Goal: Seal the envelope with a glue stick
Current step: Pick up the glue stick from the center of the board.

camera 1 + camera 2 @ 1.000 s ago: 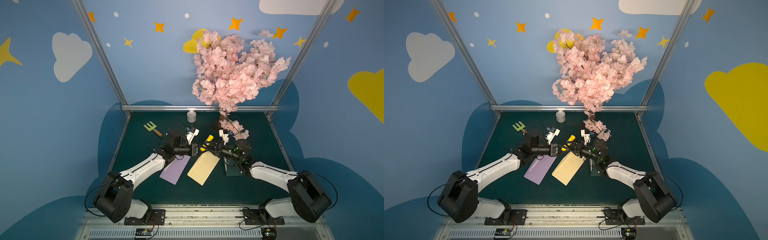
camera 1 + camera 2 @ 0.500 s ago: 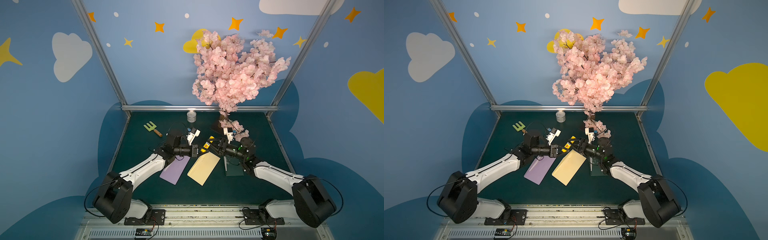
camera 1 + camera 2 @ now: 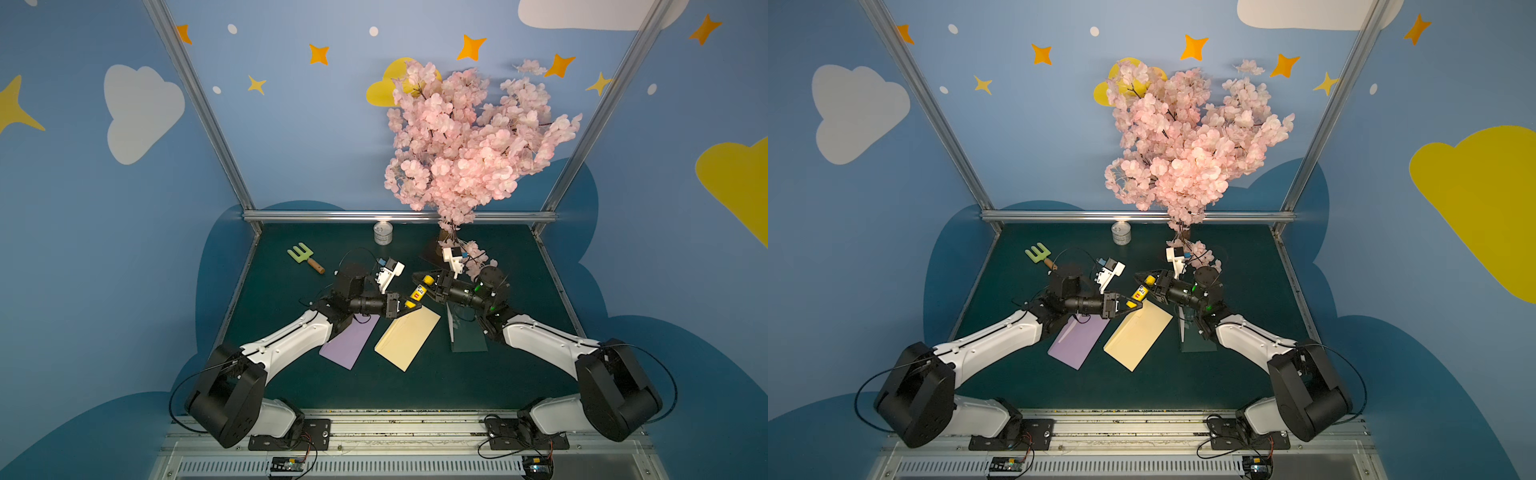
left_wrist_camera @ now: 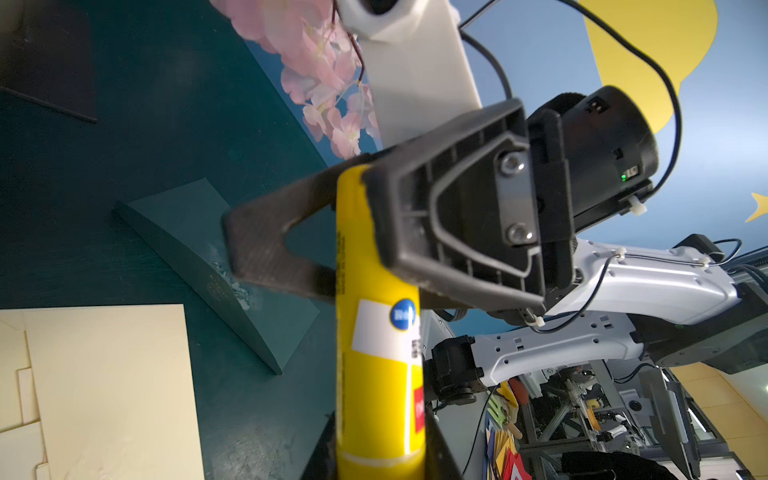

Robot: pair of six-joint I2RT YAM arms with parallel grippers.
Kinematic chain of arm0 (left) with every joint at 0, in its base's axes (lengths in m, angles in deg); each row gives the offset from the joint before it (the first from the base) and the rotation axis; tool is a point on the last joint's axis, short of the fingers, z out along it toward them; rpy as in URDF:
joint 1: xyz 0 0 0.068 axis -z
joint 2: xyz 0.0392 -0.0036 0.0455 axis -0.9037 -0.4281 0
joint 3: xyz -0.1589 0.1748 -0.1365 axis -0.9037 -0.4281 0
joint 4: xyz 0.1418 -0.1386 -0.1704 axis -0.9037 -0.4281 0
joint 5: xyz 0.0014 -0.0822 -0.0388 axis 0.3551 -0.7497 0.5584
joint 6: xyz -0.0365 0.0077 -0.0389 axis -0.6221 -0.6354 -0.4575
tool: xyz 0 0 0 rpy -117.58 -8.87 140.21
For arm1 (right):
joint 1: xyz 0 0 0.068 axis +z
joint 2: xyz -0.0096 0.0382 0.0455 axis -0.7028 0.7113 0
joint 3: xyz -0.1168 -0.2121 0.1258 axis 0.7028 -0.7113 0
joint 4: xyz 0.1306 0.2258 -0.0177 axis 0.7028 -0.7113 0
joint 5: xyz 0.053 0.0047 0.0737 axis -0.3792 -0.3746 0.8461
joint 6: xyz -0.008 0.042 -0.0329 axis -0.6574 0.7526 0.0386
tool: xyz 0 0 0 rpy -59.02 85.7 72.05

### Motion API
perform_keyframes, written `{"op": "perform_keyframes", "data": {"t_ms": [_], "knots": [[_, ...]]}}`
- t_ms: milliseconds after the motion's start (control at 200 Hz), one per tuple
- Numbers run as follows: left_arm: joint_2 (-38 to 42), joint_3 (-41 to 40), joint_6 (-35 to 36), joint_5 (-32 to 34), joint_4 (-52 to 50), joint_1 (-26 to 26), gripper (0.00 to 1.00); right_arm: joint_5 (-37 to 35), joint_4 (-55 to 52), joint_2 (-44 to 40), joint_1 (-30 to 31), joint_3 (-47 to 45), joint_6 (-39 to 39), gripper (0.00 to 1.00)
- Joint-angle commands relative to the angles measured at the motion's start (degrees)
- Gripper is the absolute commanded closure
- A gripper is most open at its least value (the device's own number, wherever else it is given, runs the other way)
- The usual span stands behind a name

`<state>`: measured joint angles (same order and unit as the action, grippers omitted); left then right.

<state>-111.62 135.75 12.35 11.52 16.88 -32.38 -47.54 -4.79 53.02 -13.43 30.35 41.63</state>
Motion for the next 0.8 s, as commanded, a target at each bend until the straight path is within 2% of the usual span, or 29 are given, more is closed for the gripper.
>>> {"op": "perform_keyframes", "data": {"t_ms": [0, 80, 270, 651, 796], "knots": [[-0.1, -0.7, -0.4, 0.1, 2.4, 0.0, 0.97, 1.4, 2.4, 0.4, 0.3, 1.0, 0.6, 0.65], [-0.2, -0.9, -0.7, 0.3, 3.2, 0.1, 0.97, 1.3, 2.3, 0.4, 0.3, 0.7, 0.8, 0.65], [0.2, -1.3, -0.6, 1.5, 3.6, 0.0, 0.97, 1.3, 2.8, 0.0, 0.3, 0.0, 1.4, 0.58], [1.5, -2.9, -2.5, 4.6, 6.7, -0.2, 0.97, 0.6, 2.7, -0.4, 0.4, -1.4, 1.8, 0.54], [1.3, -3.1, -3.1, 4.9, 7.5, 0.1, 0.97, 0.3, 4.6, 0.4, 0.6, -1.3, 3.1, 0.59]]}}
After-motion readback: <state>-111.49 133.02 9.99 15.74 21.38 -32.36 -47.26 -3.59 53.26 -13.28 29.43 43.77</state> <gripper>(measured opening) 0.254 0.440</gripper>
